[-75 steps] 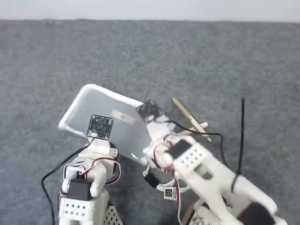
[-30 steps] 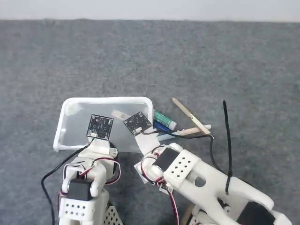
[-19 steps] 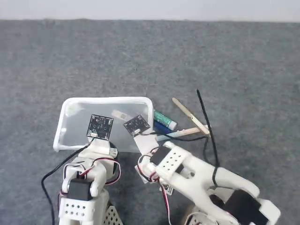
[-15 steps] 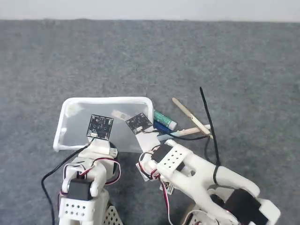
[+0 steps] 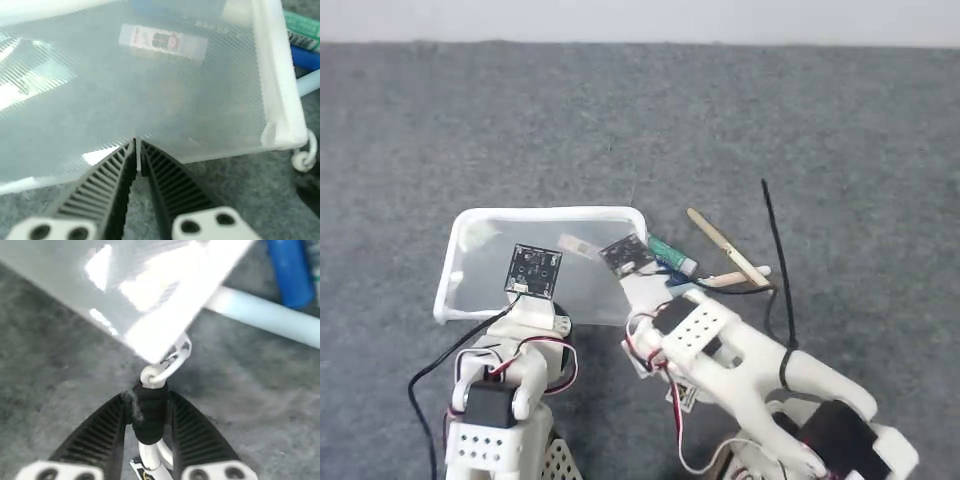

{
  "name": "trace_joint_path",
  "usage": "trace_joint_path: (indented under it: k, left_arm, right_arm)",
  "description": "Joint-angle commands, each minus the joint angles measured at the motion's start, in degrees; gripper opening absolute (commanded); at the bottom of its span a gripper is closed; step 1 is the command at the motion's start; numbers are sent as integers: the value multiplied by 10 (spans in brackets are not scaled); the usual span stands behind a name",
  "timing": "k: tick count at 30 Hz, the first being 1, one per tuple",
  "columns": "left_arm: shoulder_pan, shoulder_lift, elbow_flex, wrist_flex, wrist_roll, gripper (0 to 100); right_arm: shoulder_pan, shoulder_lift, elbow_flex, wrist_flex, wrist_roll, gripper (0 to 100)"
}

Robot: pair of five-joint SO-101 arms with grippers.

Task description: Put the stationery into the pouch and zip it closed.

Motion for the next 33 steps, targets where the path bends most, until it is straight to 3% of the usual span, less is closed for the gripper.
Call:
trace_joint_path:
  k: [1,9,23,28,33]
  left_arm:
    - [0,-11,-7,4,-2,12]
    - [1,-11,-7,4,-2,12]
    - [0,-11,-7,4,-2,12]
    - [4,-11,-7,4,-2,12]
    - [4,-11,-7,4,-2,12]
  right_arm:
    - [19,-80,-24,39,25,5]
    - [33,-240,10,57,192,5]
    - [31,-408,41,57,204,5]
    - [30,-461,40,50,255,6]
    - [32,-481,39,-21,258,6]
